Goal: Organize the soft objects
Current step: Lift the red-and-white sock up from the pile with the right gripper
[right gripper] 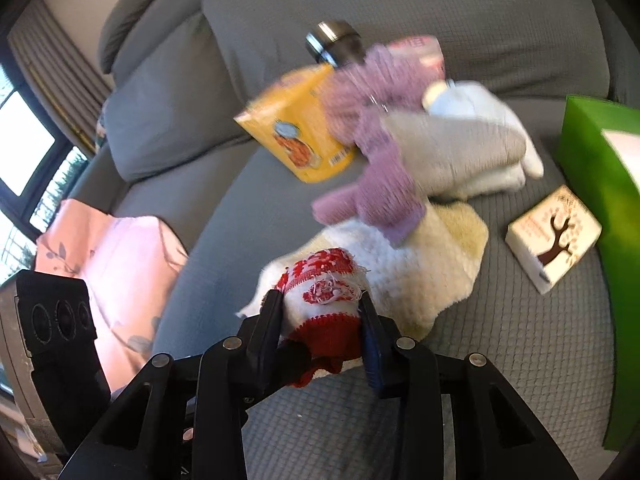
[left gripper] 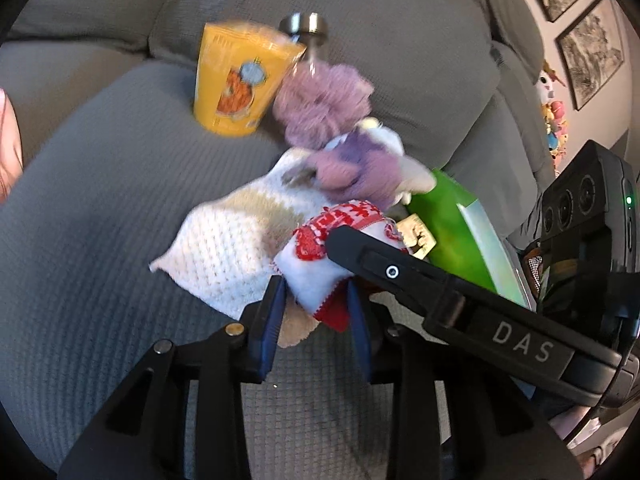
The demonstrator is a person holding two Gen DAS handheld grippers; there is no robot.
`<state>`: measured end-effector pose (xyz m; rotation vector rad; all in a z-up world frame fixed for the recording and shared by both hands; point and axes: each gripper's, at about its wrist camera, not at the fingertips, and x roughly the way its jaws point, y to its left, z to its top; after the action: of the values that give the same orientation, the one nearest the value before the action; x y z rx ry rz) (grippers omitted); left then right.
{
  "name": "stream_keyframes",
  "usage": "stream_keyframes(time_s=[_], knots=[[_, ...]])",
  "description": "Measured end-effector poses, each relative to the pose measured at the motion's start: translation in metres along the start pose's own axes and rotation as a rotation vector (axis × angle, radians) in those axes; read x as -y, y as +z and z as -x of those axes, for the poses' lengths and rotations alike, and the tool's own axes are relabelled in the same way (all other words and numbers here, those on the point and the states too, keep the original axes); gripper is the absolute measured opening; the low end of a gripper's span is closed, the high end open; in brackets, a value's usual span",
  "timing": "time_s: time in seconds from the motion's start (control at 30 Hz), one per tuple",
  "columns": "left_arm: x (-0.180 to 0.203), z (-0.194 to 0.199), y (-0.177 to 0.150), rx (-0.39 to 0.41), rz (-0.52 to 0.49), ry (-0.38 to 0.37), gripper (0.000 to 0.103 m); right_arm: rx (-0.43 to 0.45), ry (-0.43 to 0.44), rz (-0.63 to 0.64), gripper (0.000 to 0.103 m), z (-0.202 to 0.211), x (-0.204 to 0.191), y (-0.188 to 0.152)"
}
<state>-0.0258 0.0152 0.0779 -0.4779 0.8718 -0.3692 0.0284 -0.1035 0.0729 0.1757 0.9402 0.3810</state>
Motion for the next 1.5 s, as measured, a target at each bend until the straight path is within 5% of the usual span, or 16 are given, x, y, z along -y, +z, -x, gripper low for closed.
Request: stream_keyframes(time_s=[0.43, 1.5], knots=[[0.036, 0.035, 0.014, 0.119, -0.129, -0.009, 0.029, 0.145, 0.057, 0.045, 0.038, 0.054, -0.013, 0.008], [0.151, 0.025, 0.02, 0.176, -0.353, -0.076, 0.029, 0.381, 0.045, -0.039, 0.038, 0.167, 0.042, 0.007]])
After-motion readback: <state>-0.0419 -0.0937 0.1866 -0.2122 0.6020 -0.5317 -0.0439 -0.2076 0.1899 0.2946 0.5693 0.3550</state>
